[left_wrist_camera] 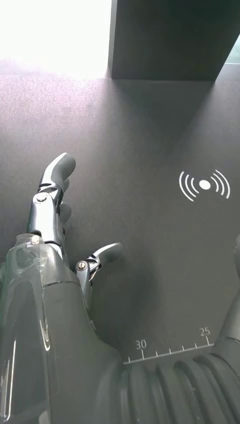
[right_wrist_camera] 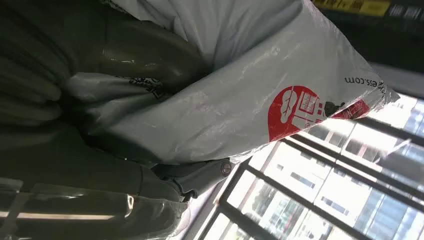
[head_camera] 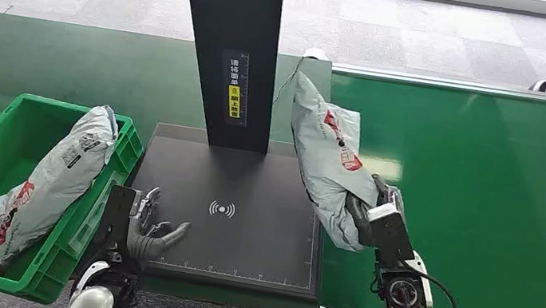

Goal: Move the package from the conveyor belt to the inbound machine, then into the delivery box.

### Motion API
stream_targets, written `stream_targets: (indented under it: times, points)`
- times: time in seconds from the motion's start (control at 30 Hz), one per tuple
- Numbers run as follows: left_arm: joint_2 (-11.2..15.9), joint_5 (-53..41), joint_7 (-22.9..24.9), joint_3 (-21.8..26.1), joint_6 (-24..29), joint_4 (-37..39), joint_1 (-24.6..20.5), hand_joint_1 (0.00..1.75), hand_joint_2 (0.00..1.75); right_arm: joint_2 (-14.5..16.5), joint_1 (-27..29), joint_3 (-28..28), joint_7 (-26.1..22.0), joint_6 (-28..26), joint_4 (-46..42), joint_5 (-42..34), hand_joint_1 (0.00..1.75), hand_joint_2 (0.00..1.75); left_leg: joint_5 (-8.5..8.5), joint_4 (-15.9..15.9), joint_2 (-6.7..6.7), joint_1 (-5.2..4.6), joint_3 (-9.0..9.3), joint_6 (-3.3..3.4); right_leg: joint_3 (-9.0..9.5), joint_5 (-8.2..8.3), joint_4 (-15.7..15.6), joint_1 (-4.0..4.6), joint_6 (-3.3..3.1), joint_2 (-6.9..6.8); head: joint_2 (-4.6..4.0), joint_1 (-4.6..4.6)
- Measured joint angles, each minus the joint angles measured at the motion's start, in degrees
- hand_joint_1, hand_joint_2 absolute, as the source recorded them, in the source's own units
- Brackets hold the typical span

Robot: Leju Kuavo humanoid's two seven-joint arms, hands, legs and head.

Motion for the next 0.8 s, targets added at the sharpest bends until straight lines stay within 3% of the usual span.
stream_targets:
  times: [0.3, 0.63, 0.67, 0.7, 0.8]
  points:
    - [0.5, 0.4, 0.0, 0.0, 0.1, 0.5, -0.5, 0.00, 1.75, -0.9, -0.5, 11.9, 3.9, 6.3, 2.8, 5.9, 1.75, 1.75, 0.00, 0.0, 0.00, 0.00, -0.01, 0.00, -0.01, 0.00, 0.0, 0.00, 0.00, 0.00, -0.01, 0.00]
    - [1.0, 0.7, 0.0, 0.0, 0.9, 0.5, -0.5, 0.00, 1.75, -2.6, -5.2, 20.0, 7.3, 6.0, 13.2, 11.2, 1.75, 1.75, 0.00, 0.0, 0.02, 0.00, 0.08, 0.00, 0.06, 0.00, 0.0, 0.00, 0.00, 0.02, -0.01, 0.01]
    - [1.0, 0.8, 0.0, 0.0, 1.0, 0.5, -0.5, 0.00, 1.75, -2.7, -5.8, 20.4, 7.3, 6.2, 14.1, 11.3, 1.67, 1.75, 0.00, 0.0, 0.03, 0.00, 0.09, 0.00, 0.07, 0.00, 0.0, 0.00, 0.00, 0.02, -0.01, 0.00]
    - [1.0, 0.9, 0.0, 0.0, 1.2, 0.5, -0.5, 0.00, 1.75, -2.8, -6.3, 20.8, 7.4, 6.3, 14.9, 11.5, 1.44, 1.75, 0.00, 0.0, 0.03, 0.00, 0.11, 0.00, 0.08, 0.00, 0.0, 0.00, 0.00, 0.02, -0.01, 0.01]
    - [1.0, 1.2, 0.0, 0.0, 2.0, 0.4, -0.4, 0.00, 1.75, -2.8, -7.8, 21.6, 7.2, 5.7, 17.0, 11.5, 0.23, 1.75, 0.00, 0.0, 0.03, 0.00, 0.14, 0.00, 0.12, 0.00, 0.0, 0.00, 0.00, 0.02, -0.01, 0.00]
